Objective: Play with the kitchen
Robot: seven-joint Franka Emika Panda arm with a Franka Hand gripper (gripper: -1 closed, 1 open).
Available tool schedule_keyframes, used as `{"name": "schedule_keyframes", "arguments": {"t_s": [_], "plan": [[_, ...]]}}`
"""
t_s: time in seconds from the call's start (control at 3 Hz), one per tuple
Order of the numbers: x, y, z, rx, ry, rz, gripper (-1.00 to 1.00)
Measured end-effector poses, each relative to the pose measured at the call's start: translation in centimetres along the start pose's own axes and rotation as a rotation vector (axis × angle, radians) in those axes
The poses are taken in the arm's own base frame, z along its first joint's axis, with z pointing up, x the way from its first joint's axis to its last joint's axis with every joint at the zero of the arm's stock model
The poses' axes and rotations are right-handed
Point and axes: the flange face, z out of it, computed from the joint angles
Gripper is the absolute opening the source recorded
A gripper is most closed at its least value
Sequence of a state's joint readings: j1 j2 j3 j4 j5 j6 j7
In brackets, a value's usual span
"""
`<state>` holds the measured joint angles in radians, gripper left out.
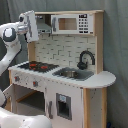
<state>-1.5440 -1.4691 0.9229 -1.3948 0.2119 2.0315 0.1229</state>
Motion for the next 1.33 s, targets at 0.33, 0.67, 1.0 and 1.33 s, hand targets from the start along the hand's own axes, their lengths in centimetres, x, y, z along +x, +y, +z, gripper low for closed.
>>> {"name": "schedule_keyframes", "arguments": {"t_s": [0.33,0.67,1.0,1.33], "plan": [[-0.2,-2.5,4.8,-0.023,-0.015,-0.038,-1.00],[-1.5,1.2,8.8,-0.065,-0.149,-0.002,-1.00],[-3.1,2.6,8.4,-0.049,-0.192,-0.004,-1.00],[-4.7,3.8,7.9,-0.023,-0.212,0.001,-1.00]]}}
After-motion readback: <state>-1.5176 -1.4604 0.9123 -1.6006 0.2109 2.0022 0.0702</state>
